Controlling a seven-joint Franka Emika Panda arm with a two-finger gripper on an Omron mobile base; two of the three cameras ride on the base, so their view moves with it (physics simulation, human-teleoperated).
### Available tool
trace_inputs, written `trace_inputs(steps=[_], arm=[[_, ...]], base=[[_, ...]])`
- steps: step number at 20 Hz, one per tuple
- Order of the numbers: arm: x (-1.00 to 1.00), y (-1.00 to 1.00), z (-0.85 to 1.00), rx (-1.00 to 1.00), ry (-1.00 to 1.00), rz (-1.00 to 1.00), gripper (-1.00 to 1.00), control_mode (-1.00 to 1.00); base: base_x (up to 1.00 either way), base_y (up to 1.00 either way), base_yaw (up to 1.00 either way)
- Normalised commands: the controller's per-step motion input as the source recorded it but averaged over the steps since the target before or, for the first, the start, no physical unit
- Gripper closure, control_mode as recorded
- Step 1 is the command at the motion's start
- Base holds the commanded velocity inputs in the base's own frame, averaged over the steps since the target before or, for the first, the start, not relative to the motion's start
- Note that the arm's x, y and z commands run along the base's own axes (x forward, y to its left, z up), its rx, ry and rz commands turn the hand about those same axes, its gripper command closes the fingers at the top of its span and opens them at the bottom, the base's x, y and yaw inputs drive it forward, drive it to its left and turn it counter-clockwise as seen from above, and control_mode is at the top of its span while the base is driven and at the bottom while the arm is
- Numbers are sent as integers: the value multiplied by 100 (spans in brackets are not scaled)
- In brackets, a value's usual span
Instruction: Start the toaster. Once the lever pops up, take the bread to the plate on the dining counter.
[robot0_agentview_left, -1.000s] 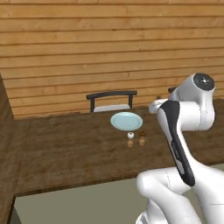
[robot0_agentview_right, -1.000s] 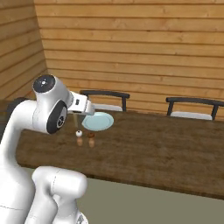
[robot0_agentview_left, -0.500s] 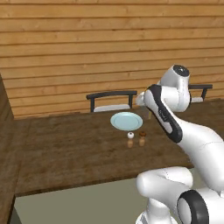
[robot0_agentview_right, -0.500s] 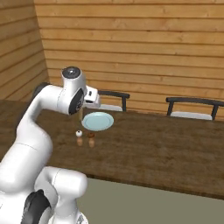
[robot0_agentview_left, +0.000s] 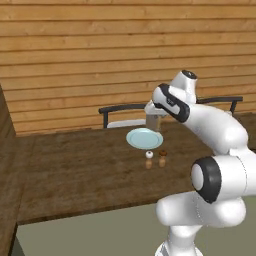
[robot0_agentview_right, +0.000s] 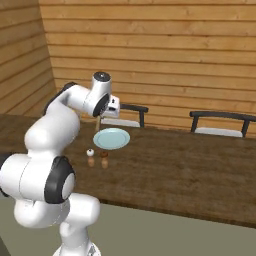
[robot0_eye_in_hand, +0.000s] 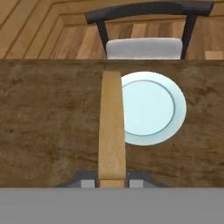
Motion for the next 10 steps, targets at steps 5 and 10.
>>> trace_inputs(steps=[5,10], arm=[[64,5,-40,6,10,9,100,-100],[49,0,-37,10,5,6,100,-100]], base=[[0,0,0],[0,0,0]])
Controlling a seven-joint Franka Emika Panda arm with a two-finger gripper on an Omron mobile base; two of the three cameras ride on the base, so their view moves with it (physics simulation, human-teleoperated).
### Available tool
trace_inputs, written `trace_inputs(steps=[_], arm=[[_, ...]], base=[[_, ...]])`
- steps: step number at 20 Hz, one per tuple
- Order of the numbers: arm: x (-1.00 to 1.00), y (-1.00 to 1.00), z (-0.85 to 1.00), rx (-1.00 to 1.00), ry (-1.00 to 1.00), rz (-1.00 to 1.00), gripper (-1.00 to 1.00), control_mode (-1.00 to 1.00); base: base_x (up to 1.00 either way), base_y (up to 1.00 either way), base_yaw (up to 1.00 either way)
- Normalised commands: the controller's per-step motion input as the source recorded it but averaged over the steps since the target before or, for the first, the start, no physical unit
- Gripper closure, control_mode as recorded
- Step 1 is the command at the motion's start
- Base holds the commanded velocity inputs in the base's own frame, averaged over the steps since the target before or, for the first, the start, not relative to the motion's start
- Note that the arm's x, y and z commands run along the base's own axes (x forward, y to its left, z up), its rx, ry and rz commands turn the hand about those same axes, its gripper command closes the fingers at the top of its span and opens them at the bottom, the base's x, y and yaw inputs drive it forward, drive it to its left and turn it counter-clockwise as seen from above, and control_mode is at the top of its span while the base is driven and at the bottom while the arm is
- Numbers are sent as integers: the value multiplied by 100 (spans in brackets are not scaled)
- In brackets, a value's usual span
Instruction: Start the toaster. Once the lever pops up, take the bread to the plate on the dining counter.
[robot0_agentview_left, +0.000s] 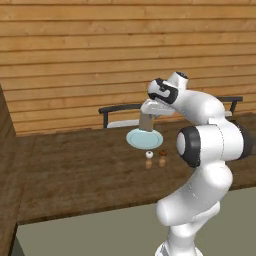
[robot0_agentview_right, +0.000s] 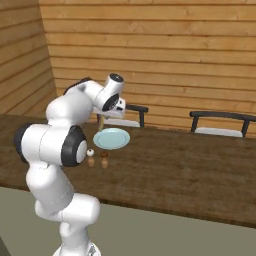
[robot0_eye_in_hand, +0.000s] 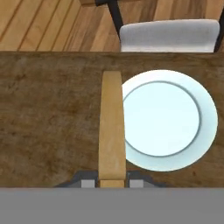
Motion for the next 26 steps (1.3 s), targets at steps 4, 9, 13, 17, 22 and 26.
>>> trace_inputs(steps=[4,9,13,17,22,26], arm=[[40,0,-57,6,1,1,100,-100],[27,0,-55,1,0,0,100,-100],[25,0,-22,0,0,0,100,-100],[18,0,-13,0,0,0,100,-100],[21,0,-23,0,1,0,100,-100],[1,0,-10,0,4,0,100,-100]], base=[[0,0,0],[0,0,0],[0,0,0],[0,0,0],[0,0,0],[0,0,0]])
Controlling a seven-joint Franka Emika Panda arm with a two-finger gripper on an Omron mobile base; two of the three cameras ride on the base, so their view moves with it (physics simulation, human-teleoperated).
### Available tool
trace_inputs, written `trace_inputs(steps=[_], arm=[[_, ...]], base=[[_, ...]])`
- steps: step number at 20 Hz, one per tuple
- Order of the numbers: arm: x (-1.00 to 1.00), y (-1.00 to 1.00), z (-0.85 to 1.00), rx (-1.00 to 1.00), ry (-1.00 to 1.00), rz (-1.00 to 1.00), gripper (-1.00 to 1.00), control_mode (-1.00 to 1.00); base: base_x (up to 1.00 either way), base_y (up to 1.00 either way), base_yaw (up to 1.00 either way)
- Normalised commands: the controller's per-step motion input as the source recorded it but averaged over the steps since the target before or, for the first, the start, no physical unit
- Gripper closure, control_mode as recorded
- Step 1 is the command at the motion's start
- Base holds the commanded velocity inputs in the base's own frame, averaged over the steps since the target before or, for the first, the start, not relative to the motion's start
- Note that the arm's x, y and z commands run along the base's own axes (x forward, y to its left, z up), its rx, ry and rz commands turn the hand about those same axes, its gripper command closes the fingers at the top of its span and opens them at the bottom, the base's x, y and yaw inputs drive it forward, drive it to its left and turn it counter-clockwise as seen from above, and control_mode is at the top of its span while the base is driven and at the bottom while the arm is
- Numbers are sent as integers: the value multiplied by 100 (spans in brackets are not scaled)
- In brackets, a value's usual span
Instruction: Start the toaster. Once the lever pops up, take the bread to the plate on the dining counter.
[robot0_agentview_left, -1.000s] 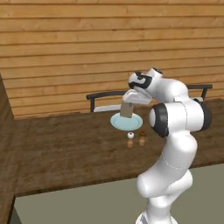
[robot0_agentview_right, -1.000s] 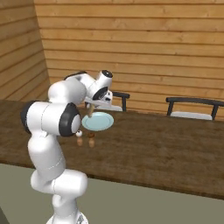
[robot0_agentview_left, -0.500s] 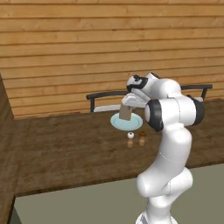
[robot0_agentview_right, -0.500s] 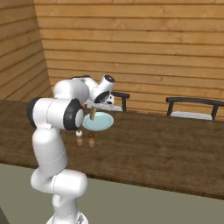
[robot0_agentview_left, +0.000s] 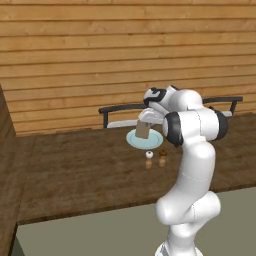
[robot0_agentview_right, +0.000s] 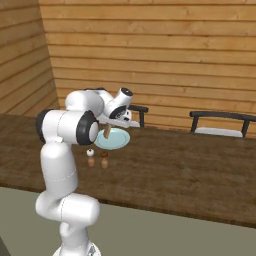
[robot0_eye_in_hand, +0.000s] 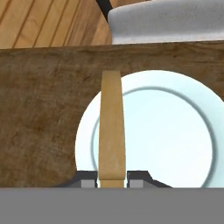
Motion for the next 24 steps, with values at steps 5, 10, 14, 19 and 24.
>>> trace_inputs(steps=[5,10,14,19,24], arm=[[0,2,0,0,2,0,100,-100],[-11,3,0,0,3,0,100,-100],[-22,5,0,0,7,0,100,-100],[-20,7,-4,0,8,0,100,-100],[-2,7,-8,0,6,0,100,-100]], base=[[0,0,0],[0,0,0],[0,0,0],[0,0,0],[0,0,0]])
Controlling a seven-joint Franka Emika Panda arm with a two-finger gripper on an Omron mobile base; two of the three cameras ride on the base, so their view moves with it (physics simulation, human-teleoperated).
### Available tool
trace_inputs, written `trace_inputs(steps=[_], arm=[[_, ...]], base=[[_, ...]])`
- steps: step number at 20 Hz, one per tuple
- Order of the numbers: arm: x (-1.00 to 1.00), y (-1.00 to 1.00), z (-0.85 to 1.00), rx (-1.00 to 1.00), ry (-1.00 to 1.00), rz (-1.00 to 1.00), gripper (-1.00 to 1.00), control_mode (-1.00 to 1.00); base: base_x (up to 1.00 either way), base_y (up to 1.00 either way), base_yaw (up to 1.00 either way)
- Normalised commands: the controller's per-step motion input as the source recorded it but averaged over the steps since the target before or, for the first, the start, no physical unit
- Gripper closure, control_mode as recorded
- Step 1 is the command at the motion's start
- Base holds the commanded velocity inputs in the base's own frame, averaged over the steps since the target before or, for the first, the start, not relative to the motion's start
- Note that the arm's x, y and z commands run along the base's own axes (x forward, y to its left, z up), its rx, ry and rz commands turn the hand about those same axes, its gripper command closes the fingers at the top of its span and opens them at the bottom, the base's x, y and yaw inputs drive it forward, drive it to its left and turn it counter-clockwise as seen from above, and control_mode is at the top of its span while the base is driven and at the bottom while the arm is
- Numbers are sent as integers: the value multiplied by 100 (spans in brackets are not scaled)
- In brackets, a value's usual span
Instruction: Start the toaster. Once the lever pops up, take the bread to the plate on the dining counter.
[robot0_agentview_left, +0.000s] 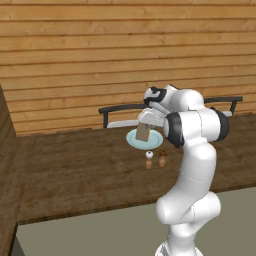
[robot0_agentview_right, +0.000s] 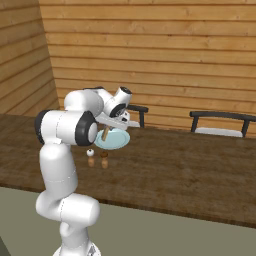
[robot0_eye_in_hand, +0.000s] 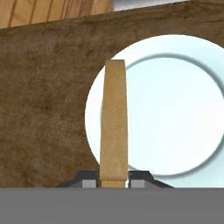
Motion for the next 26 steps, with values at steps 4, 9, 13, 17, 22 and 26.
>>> trace_inputs(steps=[4,9,13,17,22,26], arm=[[0,0,-16,0,0,0,100,-100],[0,0,0,0,0,0,-100,-100],[0,-10,0,0,0,0,-100,-100],[-4,-20,6,0,-2,0,-100,-100],[-7,-29,21,0,-10,0,-100,-100],[-10,-9,33,0,-13,-1,-100,-100]], base=[[0,0,0],[0,0,0],[0,0,0],[0,0,0],[0,0,0],[0,0,0]])
